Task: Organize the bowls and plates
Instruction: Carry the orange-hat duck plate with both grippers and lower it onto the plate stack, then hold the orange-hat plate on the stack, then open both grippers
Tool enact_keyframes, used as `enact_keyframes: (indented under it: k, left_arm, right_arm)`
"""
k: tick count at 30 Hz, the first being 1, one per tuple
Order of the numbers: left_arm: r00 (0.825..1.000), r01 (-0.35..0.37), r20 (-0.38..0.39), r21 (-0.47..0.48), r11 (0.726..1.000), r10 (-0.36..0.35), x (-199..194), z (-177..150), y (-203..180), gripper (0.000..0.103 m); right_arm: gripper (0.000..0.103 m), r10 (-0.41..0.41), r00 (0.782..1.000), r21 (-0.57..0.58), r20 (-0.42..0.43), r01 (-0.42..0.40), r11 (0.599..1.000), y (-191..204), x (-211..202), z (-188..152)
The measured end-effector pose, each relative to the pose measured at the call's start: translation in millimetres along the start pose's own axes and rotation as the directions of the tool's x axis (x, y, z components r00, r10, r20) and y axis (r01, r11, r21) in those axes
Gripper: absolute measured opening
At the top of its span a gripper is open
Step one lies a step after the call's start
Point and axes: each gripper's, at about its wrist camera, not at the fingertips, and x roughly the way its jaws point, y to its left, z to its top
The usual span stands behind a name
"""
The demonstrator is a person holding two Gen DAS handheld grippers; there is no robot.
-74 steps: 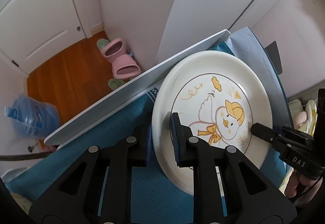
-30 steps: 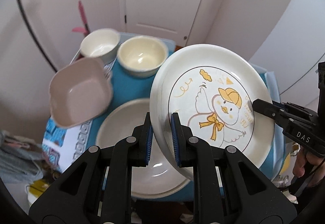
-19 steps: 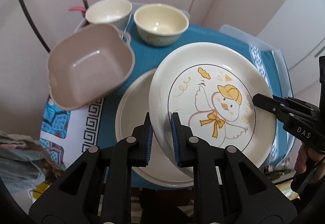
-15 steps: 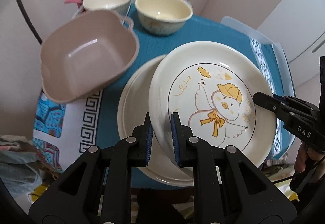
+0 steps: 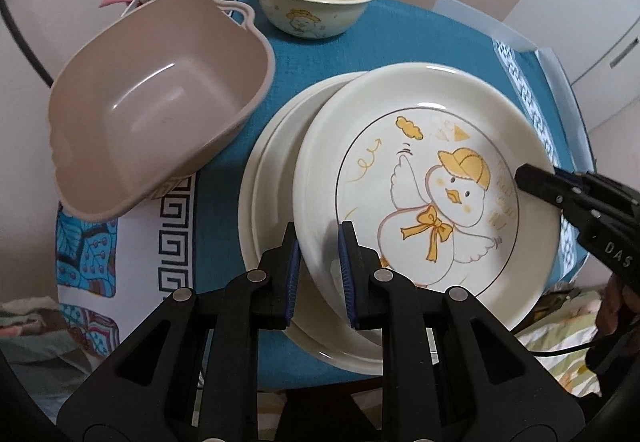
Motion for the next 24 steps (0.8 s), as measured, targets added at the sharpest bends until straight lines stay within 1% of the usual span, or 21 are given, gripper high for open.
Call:
enact_keyframes:
  k: [5, 9, 14, 17, 20, 24]
  left_arm:
    - [0.999, -0.048, 0.007, 0.072, 0.996, 0.048, 1.4, 3.0, -10.5, 0.018]
    - [0.996, -0.084, 0.014, 0.133, 0.988, 0.083, 1.6, 5.2, -14.7, 0.019]
    - [0.988, -0.155, 0.035, 0.219, 0.963, 0.151, -0.1, 6.4, -23.5, 0.019]
    - [0.985, -0.173, 0.035, 0.224, 0.959, 0.170, 0.5, 6.5, -26.5, 0.019]
    - [0.981, -0.195, 0.032, 0.224, 0.955, 0.193, 1.4, 7.8, -30.2, 0.019]
    - [0.972, -0.234, 0.030, 0.235, 0.944, 0.233, 1.8, 6.1, -35.5, 0.020]
  right_arm:
    - [0.015, -0.016, 1.000, 0.021, -0.008, 0.016, 1.000, -0.2, 0.1, -1.8]
    - [0.015, -0.041, 0.999, 0.040, -0.015, 0.041, 0.998, 4.2, 0.9, -2.8]
    - [0.015, -0.071, 0.997, 0.038, -0.027, 0.072, 0.997, 7.6, 2.9, -5.6]
    - [0.015, -0.079, 0.996, 0.042, -0.031, 0.080, 0.996, 6.9, 3.5, -5.2]
    - [0.015, -0.097, 0.995, 0.009, -0.037, 0.097, 0.995, 9.4, 4.1, -3.4]
    - [0.015, -0.093, 0.995, -0.001, -0.039, 0.093, 0.996, 8.3, 4.7, -3.1]
